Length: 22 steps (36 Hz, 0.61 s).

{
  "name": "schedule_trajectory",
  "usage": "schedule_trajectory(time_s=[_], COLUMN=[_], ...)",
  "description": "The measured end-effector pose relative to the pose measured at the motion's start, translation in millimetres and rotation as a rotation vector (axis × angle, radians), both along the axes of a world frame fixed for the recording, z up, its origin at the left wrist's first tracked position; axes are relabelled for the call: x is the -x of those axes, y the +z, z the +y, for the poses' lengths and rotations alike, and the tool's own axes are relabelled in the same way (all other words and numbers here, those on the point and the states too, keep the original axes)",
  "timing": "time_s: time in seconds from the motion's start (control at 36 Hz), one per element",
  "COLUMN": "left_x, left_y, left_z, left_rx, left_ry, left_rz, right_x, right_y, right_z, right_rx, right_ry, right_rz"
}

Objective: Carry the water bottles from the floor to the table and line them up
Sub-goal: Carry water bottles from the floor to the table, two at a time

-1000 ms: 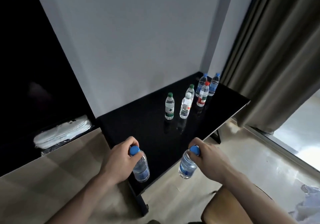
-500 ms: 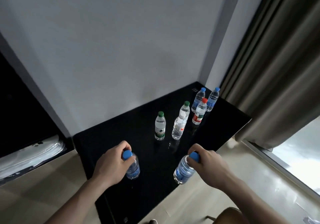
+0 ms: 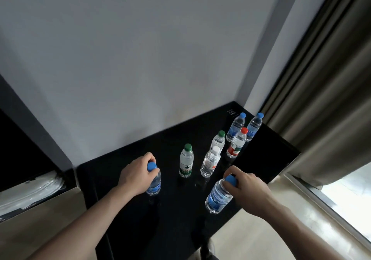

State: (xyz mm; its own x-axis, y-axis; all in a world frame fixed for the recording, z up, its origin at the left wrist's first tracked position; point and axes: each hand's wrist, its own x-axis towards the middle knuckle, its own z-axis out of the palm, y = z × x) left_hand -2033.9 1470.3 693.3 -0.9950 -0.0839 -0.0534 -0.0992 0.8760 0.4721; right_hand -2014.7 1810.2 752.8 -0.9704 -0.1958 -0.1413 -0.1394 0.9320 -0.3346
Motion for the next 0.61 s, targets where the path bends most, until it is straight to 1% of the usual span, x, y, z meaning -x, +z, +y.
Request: schedule_trajectory(time_s=[0.39, 0.61], left_x=[74, 110], left_y=[-24, -36], left_z=[16, 34], left_rx=[0.105, 0.163], left_ry=[0.044, 0.131], left_rz=[-0.050, -0.087], right_x=[64, 115], right_y=[-15, -30], right_z=[34, 70], right_rx=[-0.045, -0.070], right_ry=[0.027, 0.076], right_rz=[-0.009, -0.063])
